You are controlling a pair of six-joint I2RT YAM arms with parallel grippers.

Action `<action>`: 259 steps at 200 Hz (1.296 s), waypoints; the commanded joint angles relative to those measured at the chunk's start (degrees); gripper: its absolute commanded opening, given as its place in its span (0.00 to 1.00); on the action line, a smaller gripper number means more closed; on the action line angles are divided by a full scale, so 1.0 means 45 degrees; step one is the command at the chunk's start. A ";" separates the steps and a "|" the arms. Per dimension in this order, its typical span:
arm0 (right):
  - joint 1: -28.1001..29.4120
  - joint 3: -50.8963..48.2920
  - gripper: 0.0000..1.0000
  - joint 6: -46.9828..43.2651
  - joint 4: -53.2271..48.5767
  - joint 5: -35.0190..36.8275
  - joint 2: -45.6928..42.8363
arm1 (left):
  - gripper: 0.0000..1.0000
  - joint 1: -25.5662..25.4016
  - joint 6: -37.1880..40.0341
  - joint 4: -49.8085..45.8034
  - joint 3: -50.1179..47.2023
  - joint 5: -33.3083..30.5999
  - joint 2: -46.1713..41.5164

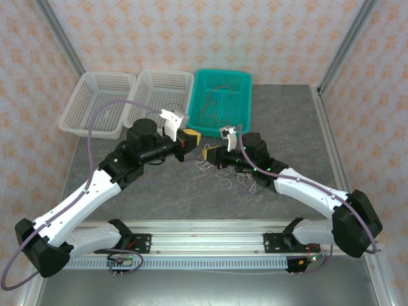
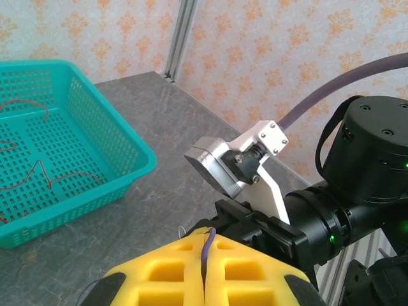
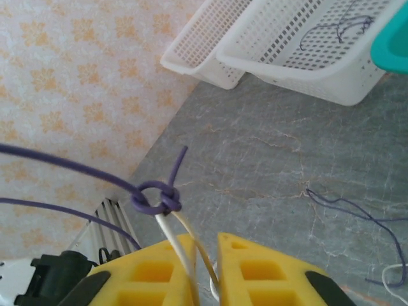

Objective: Untangle the cables

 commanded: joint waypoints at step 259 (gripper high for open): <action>-0.6963 -0.2709 0.00 0.2794 -0.4690 0.6344 -0.4933 | 0.00 0.3200 -0.2204 -0.1151 -0.1381 -0.3815 -0.2805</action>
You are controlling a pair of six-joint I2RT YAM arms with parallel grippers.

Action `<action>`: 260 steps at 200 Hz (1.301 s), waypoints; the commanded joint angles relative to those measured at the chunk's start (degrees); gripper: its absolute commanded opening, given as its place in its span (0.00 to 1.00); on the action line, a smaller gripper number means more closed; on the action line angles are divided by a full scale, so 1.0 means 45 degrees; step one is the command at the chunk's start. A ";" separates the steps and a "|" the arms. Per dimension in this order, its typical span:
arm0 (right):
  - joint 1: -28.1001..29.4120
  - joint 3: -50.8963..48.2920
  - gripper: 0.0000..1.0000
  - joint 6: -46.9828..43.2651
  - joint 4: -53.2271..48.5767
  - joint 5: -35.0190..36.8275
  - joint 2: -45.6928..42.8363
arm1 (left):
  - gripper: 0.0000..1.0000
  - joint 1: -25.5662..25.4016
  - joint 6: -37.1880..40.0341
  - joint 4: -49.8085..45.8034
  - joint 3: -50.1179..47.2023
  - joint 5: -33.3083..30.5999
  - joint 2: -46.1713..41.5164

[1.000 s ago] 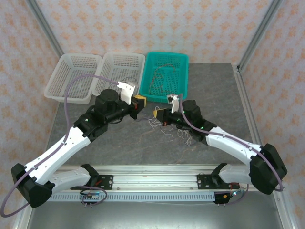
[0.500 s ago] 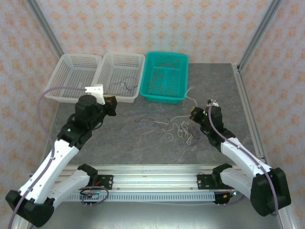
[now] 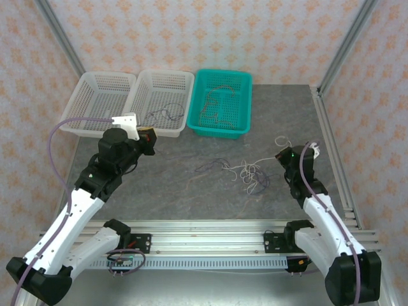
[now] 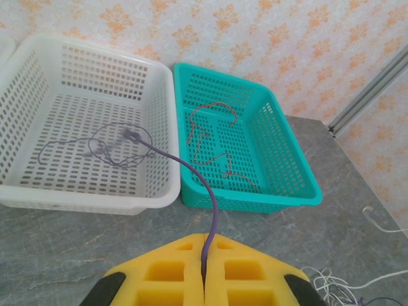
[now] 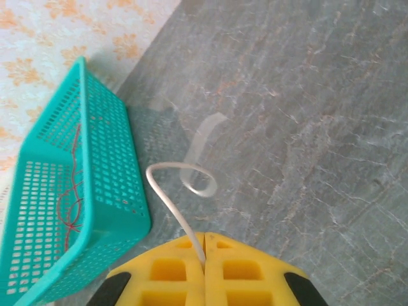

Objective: Untangle the cables

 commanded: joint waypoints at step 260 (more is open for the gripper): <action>0.1120 -0.0452 0.00 -0.0949 -0.2581 0.3240 0.2563 | 0.00 0.3574 -0.0757 -0.0585 2.2107 0.1935 1.1604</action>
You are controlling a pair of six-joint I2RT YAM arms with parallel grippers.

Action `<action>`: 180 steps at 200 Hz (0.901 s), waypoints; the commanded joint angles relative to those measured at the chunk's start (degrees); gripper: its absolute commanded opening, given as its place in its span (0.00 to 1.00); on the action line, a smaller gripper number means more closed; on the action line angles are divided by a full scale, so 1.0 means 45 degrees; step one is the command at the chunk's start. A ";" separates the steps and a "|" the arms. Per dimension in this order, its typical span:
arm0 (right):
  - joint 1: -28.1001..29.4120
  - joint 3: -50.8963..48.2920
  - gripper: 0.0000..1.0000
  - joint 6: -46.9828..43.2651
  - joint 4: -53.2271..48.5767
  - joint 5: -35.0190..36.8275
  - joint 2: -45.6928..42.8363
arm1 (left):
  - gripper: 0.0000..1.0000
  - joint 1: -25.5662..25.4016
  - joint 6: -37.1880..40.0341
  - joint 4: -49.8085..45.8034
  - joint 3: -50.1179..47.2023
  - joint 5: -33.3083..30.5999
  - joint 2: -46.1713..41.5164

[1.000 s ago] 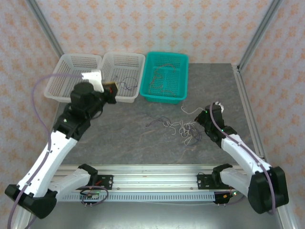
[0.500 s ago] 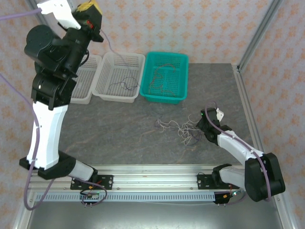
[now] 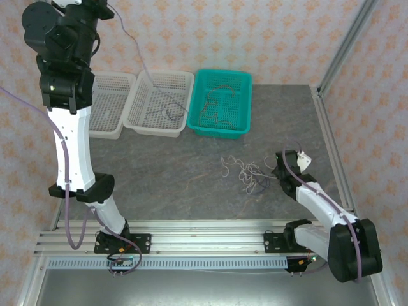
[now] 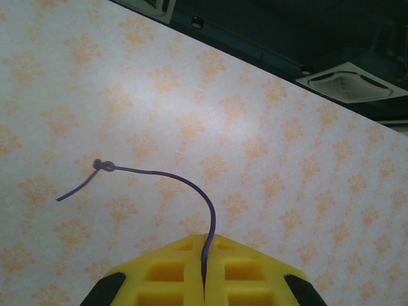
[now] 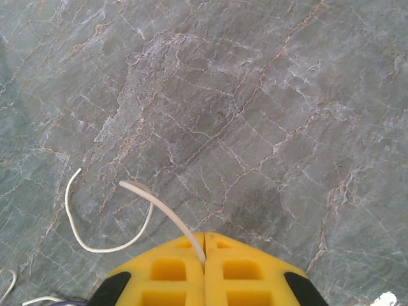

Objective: Untangle the cables

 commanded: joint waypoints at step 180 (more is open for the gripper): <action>0.2453 0.2034 0.95 -0.4280 0.1828 -0.2710 -0.2751 | 0.00 -0.0390 -0.3061 0.2377 -0.4292 0.3099 -0.2607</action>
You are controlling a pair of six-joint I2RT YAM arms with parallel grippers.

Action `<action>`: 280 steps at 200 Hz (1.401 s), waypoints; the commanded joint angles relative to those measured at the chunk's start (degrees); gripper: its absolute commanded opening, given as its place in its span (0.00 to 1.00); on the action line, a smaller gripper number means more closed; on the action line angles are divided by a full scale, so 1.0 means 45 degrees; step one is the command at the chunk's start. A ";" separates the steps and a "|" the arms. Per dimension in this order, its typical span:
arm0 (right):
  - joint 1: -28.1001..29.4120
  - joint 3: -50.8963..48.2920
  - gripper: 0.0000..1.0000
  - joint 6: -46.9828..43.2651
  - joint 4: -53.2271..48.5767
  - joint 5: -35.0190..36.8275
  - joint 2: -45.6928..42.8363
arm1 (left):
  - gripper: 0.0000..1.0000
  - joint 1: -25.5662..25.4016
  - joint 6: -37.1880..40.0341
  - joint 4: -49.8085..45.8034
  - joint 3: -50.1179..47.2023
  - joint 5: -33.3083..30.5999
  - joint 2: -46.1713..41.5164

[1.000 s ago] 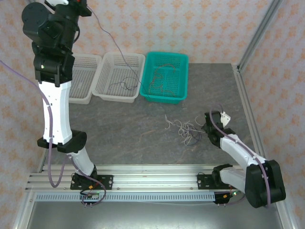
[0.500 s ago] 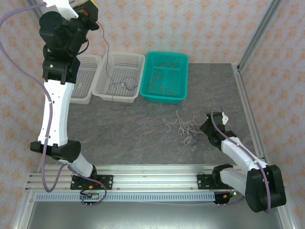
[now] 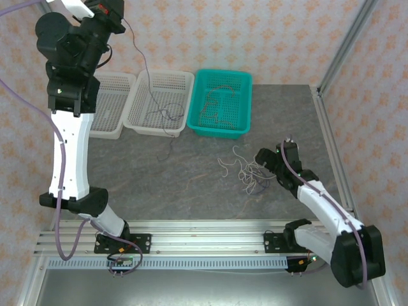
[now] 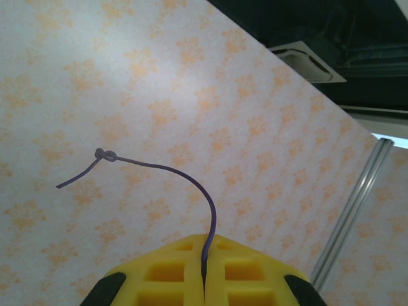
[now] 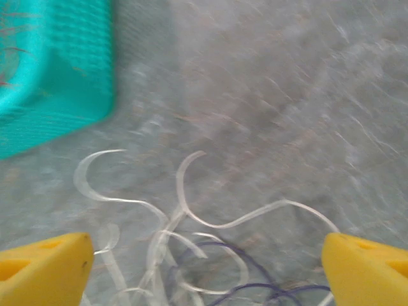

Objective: Untangle the cables

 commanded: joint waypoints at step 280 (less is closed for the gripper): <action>0.7390 0.4436 0.99 -0.8041 1.1259 -0.7689 0.8565 | 0.00 -0.1755 0.0452 -0.0320 -0.3130 0.0196 -0.3662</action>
